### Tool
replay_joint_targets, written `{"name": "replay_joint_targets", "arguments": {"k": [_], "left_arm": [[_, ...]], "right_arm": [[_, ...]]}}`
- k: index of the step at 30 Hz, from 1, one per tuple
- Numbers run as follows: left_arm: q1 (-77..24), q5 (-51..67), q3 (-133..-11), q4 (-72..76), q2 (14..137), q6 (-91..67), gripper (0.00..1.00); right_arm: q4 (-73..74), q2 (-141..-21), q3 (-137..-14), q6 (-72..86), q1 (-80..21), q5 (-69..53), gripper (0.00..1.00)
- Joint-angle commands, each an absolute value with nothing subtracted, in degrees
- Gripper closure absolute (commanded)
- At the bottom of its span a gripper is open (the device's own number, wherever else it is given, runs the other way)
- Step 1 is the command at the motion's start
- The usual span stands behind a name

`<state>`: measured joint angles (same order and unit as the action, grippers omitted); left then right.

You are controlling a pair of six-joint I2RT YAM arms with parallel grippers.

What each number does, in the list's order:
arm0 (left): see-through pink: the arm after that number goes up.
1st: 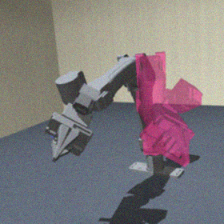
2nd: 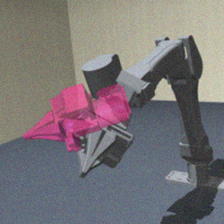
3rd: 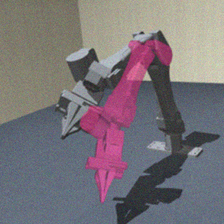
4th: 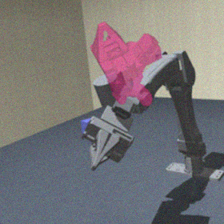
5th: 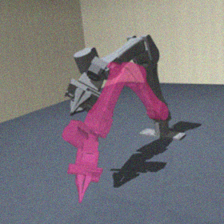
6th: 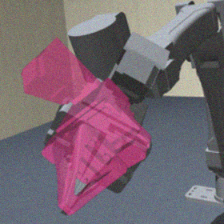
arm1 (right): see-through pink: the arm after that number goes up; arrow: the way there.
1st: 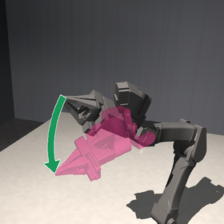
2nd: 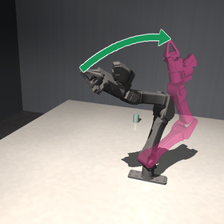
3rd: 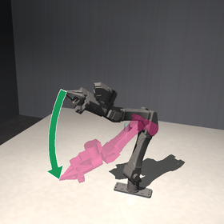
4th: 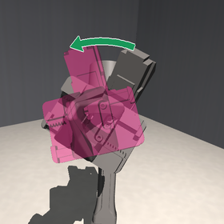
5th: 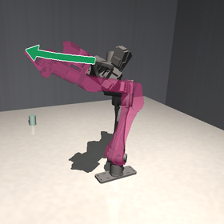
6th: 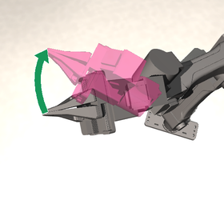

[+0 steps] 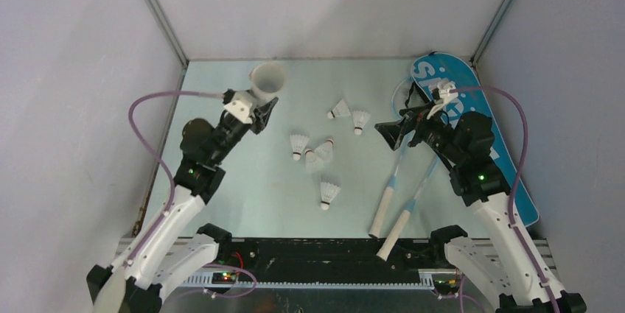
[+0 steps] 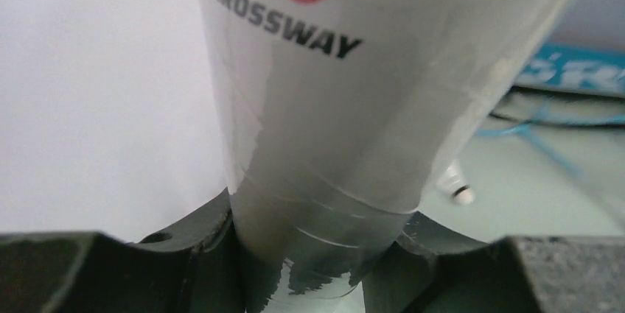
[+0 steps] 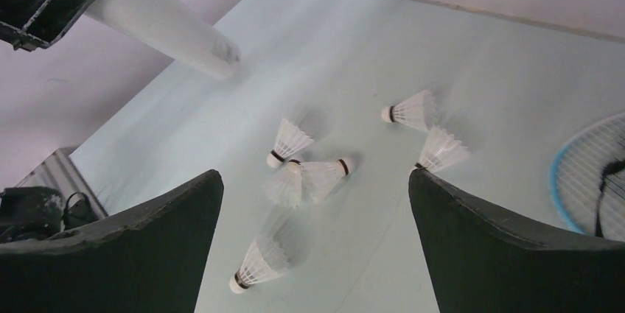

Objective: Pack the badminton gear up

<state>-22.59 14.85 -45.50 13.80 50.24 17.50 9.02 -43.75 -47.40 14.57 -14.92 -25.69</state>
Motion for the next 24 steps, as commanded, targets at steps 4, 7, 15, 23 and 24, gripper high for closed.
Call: {"name": "replay_joint_targets", "arguments": {"k": [4,7,15,23,24], "left_arm": [[-23.1,12.0,-35.3,22.5,40.3,-5.0,0.58],[-23.0,12.5,-32.0,20.7,38.9,-8.0,0.58],[-23.6,17.2,-28.8,13.0,41.0,-9.5,0.57],[-24.3,24.5,-27.4,9.8,42.8,-2.1,0.53],[-24.4,25.0,-26.6,10.2,42.9,-1.9,0.52]], "right_arm": [[-5.4,-46.9,-47.3,16.2,-15.3,-40.5,0.0],[-8.6,-48.3,-48.0,16.7,-16.4,-43.6,0.0],[-3.4,-57.1,-58.2,5.4,-24.9,-45.1,0.0],[4.2,-61.0,-66.2,-11.9,-30.2,-55.7,0.0],[4.2,-61.2,-66.6,-13.7,-30.9,-56.2,0.0]]}}
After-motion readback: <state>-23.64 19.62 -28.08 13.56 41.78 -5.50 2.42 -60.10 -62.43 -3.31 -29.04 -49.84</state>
